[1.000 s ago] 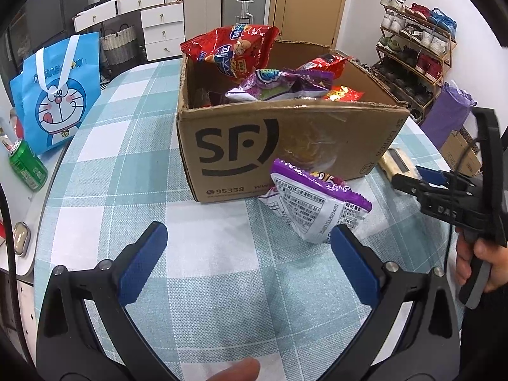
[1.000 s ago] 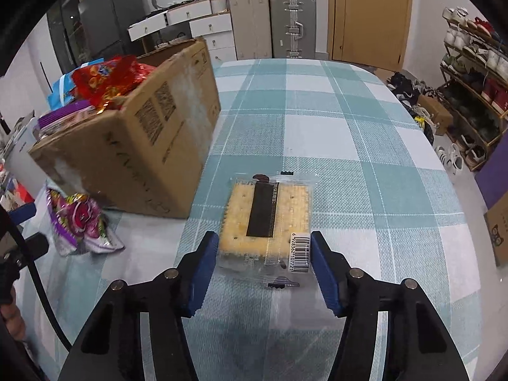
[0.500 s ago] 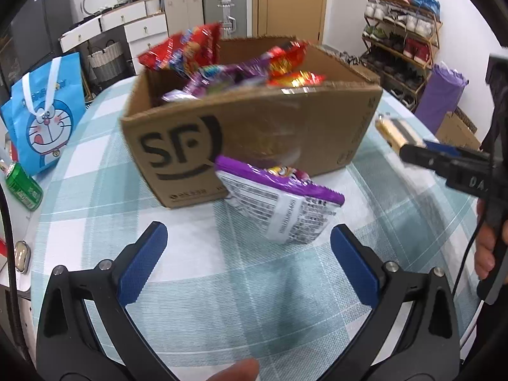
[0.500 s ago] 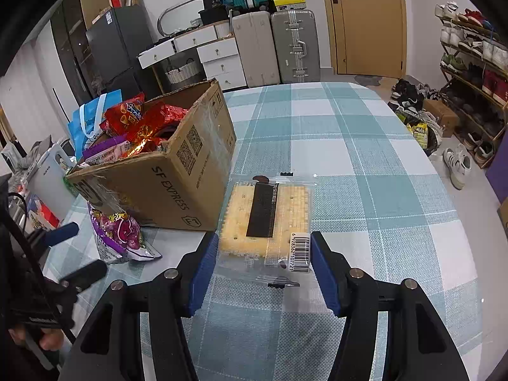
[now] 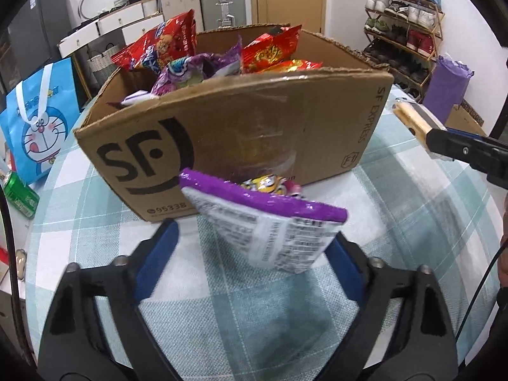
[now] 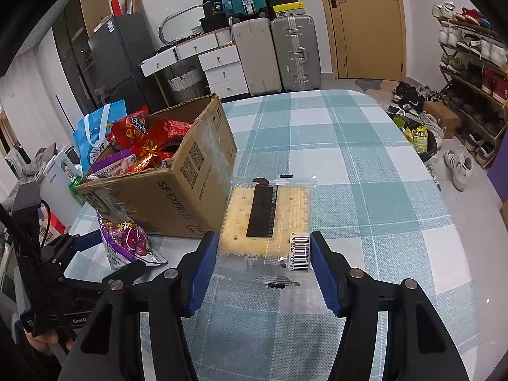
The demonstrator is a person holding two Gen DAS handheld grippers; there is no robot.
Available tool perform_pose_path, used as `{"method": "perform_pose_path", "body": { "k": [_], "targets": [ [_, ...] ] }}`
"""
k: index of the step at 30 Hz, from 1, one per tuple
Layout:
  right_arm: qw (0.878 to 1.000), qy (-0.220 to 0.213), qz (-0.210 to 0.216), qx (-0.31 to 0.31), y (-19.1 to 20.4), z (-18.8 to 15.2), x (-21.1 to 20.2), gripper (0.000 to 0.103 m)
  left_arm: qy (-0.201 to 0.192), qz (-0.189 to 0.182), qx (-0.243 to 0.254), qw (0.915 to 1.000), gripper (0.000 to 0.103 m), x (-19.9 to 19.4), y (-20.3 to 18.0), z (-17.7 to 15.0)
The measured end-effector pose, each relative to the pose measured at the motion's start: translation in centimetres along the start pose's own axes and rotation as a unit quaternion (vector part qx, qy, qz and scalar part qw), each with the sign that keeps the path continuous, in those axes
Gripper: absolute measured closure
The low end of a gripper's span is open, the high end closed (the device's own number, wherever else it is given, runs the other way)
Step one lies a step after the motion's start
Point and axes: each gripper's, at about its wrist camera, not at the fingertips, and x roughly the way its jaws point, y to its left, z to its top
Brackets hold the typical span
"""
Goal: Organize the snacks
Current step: 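Grasp the purple snack bag with the left tool while the right tool grasps the cracker pack, then lift the purple snack bag and cracker pack over the SF box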
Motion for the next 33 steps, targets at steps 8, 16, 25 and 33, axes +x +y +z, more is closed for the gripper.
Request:
{"method": "perform_pose_path", "body": {
  "k": [8,16,25,33],
  "targets": [
    [1.0,-0.008,0.003,-0.002,0.0,0.1,-0.6,0.044,-0.02,-0.02,0.017,0.9995,0.051,-0.1,-1.7,-0.1],
    [0.999,-0.023,0.018,-0.012,0.8,0.2,-1.4,0.044,-0.037,-0.047,0.012,0.9982,0.054,-2.3,-2.5,-1.3],
    [0.998,-0.05,0.034,-0.031,2.5,0.4,-2.9,0.044,-0.063,-0.064,0.0,0.996,0.054,-5.9,-1.4,-0.8],
    [0.995,-0.068,0.051,-0.047,4.1,0.5,-4.1,0.044,-0.085,-0.081,-0.024,0.9928,0.054,-9.5,1.7,0.0]
  ]
}}
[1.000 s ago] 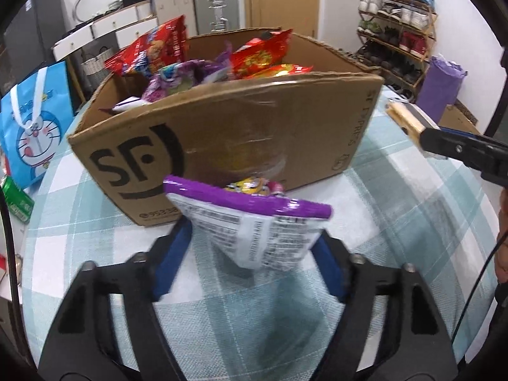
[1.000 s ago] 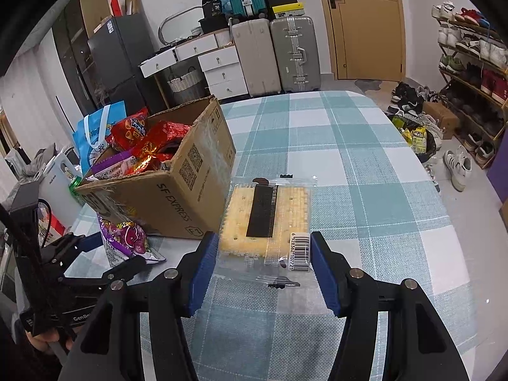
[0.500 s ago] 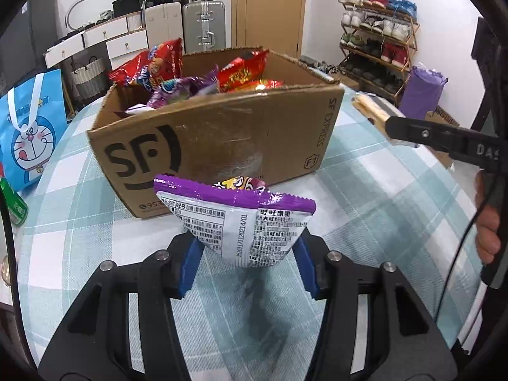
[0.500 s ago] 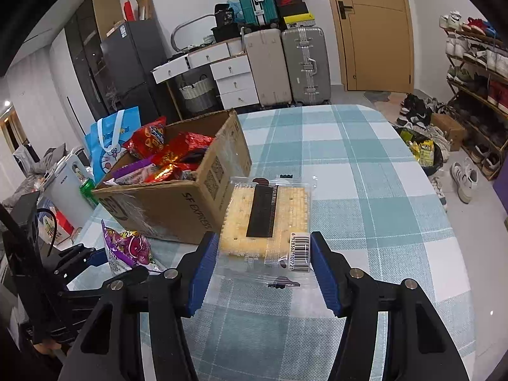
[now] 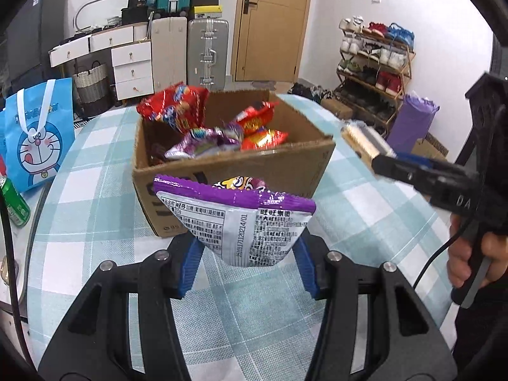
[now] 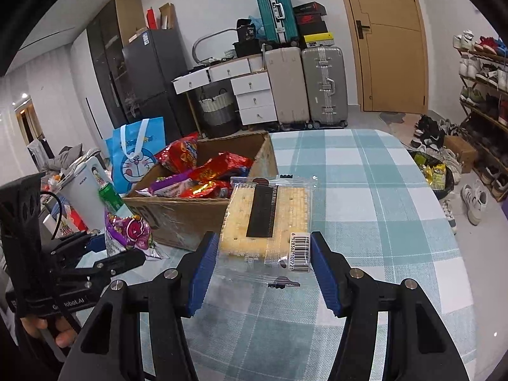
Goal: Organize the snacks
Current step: 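Lift the purple snack bag and cracker pack over the SF box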
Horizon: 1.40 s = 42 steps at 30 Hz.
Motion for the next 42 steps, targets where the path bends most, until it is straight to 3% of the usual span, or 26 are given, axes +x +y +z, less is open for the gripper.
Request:
{"method": "perform_pose_path", "body": {
  "k": [13,15,20,35,42],
  "targets": [
    [0.999,-0.023,0.036,-0.011,2.1,1.2,0.2,0.044,-0.033,0.017,-0.01,0.9992,0.054,-2.4,1.9,4.5],
    [0.999,-0.024,0.041,-0.01,2.3,1.7,0.4,0.044,-0.035,0.024,-0.011,0.999,0.06,-2.4,2.3,5.1],
    [0.998,-0.032,0.048,-0.013,3.1,2.6,1.3,0.044,-0.021,0.014,-0.027,0.9993,0.06,-1.7,3.3,6.0],
    [0.998,-0.021,0.047,-0.031,4.8,4.4,4.0,0.044,-0.061,0.028,-0.049,0.9965,0.063,-2.7,4.6,8.8],
    [0.998,-0.024,0.048,-0.031,5.2,5.9,5.6,0.044,-0.053,0.049,-0.058,0.9957,0.062,-1.0,5.6,10.4]
  ]
}}
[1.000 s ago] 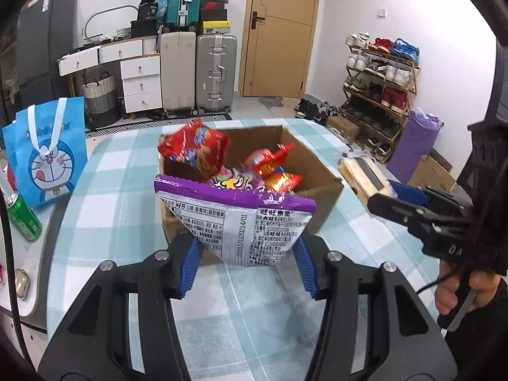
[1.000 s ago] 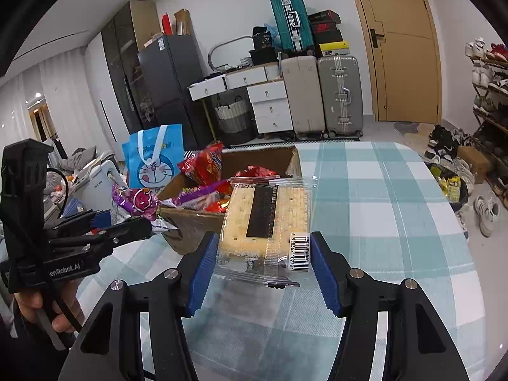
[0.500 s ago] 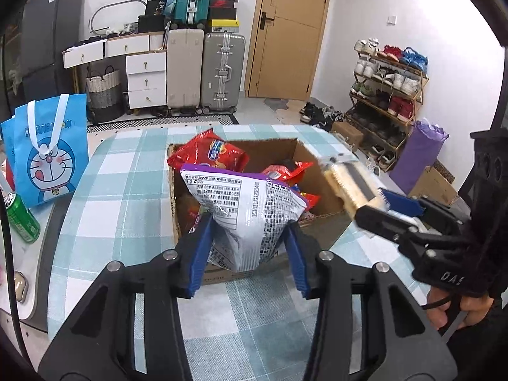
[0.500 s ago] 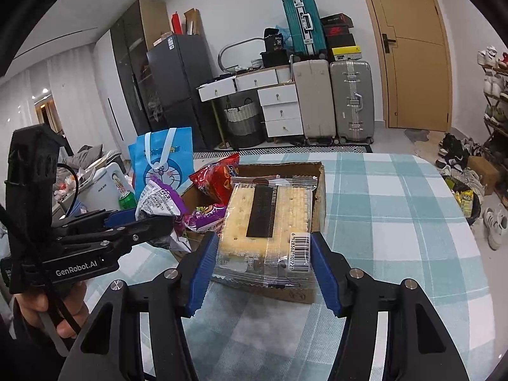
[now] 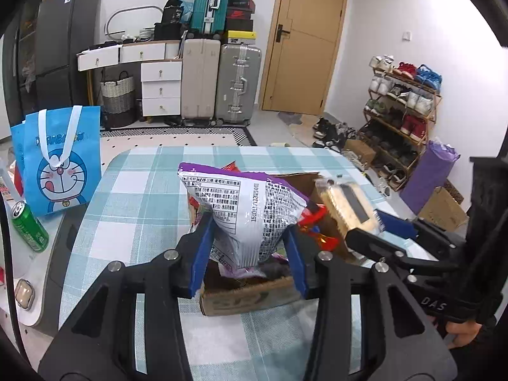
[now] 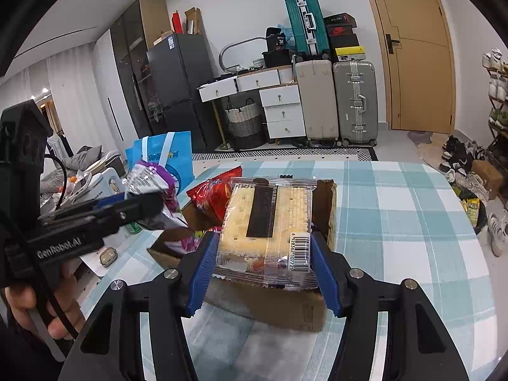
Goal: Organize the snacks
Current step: 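Lift the purple snack bag and cracker pack over the SF box, then open both tools to drop the snacks into the box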
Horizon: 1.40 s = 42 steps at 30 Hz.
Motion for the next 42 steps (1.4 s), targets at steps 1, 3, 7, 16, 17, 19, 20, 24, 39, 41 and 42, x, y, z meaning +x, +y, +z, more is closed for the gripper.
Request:
{"method": "perform_pose_path", "body": {
  "k": [1,3,7,16,17,19,20,24,39,41,42],
  "targets": [
    [1.0,-0.001,-0.003,-0.003,0.1,0.1,0.2,0.044,0.003,0.001,-0.002,1.0,0.063,0.4,0.1,0.0],
    [1.0,-0.002,-0.004,-0.007,0.3,0.5,0.8,0.044,0.01,0.002,-0.004,0.9999,0.062,1.4,0.1,-0.1],
    [1.0,0.007,-0.015,-0.013,0.4,1.2,2.4,0.044,0.018,0.006,0.0,0.9998,0.063,3.0,-0.3,-0.4],
    [0.998,0.051,-0.036,-0.014,-0.4,1.0,5.0,0.044,0.057,0.0,-0.003,0.9984,0.07,7.1,-0.3,-1.8],
    [0.998,0.051,-0.034,-0.012,-0.7,0.8,5.0,0.044,0.057,-0.001,-0.001,0.9984,0.07,7.2,-0.3,-1.9],
    [0.999,0.048,-0.024,-0.005,-1.3,0.7,5.1,0.044,0.057,0.0,0.004,0.9983,0.07,7.5,-0.3,-1.9],
    [0.999,0.048,-0.02,-0.003,-1.5,0.7,5.0,0.044,0.058,0.001,0.004,0.9983,0.07,7.5,-0.2,-2.0],
    [0.999,0.037,-0.013,0.002,-1.8,0.7,4.3,0.041,0.057,0.009,0.002,0.9983,0.062,7.5,0.3,-2.2],
    [1.0,-0.003,-0.013,0.007,-2.3,-1.7,-0.8,0.001,0.035,0.022,0.055,0.9976,0.01,4.3,-0.4,-4.6],
    [1.0,-0.011,-0.01,0.004,-2.1,-2.1,-1.4,0.001,0.026,0.019,0.053,0.998,0.001,3.4,-0.6,-5.1],
    [1.0,-0.014,-0.008,0.004,-2.1,-2.2,-1.6,0.001,0.019,0.013,0.054,0.9983,0.001,3.0,-0.4,-5.4]
  ]
}}
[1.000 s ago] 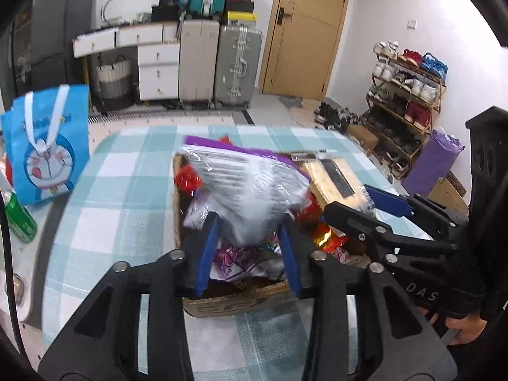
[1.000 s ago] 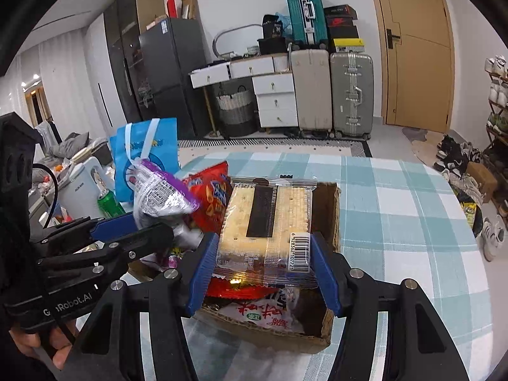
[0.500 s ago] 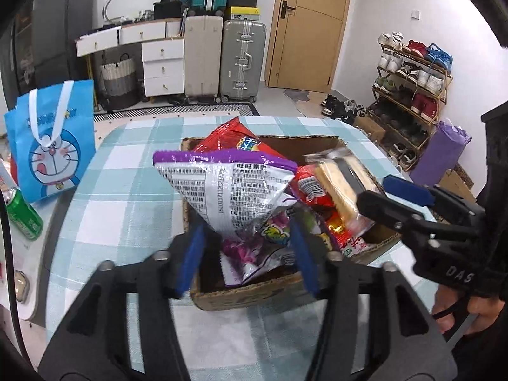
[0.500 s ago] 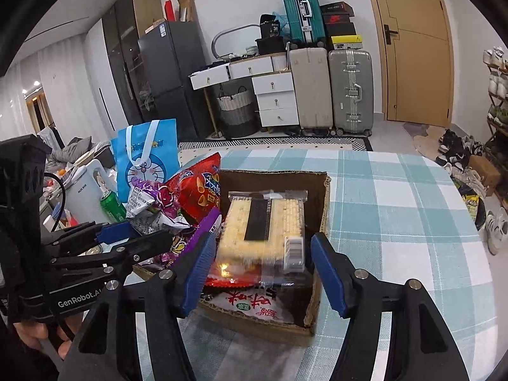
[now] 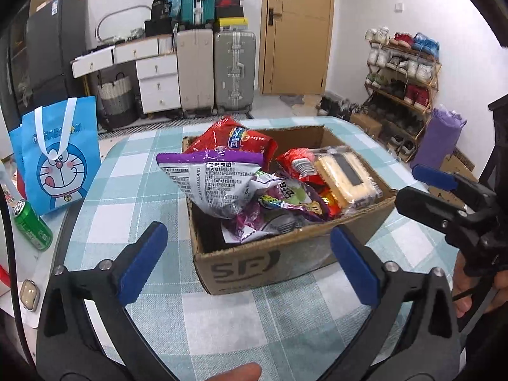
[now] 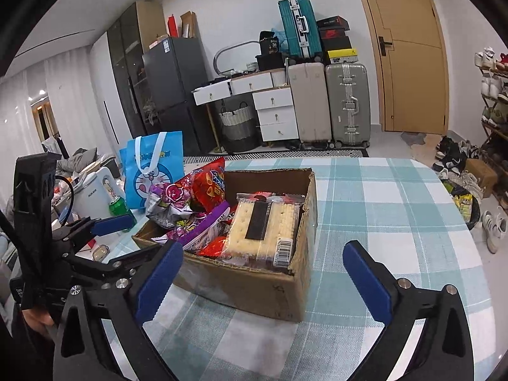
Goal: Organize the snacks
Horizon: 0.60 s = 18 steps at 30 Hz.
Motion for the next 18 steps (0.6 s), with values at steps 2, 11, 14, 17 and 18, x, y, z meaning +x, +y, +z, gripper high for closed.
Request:
{"method": "perform_pose_path", "body": {
  "k": [2,11,14,17,18],
  "targets": [
    [1.0,-0.011,0.007,0.004,0.0,-0.5,-0.5,0.001,-0.003,-0.005,0.001,1.0,0.001,-0.6,0.0,-0.6],
    [0.997,-0.068,0.039,-0.002,0.2,-3.2,-2.8,0.001,-0.042,-0.011,-0.027,0.9987,0.001,-4.1,1.6,-4.4],
    [0.996,-0.074,0.041,-0.007,0.5,-3.8,-3.4,0.001,-0.053,-0.003,-0.025,0.9983,0.001,-5.0,1.8,-5.6],
    [0.996,-0.077,0.045,-0.008,0.8,-4.2,-3.9,0.001,-0.06,0.001,-0.023,0.9979,0.001,-5.8,1.8,-6.4],
    [0.996,-0.078,0.046,-0.008,0.9,-4.4,-4.2,0.001,-0.063,0.001,-0.025,0.9977,0.001,-6.2,1.7,-6.7]
  ]
}}
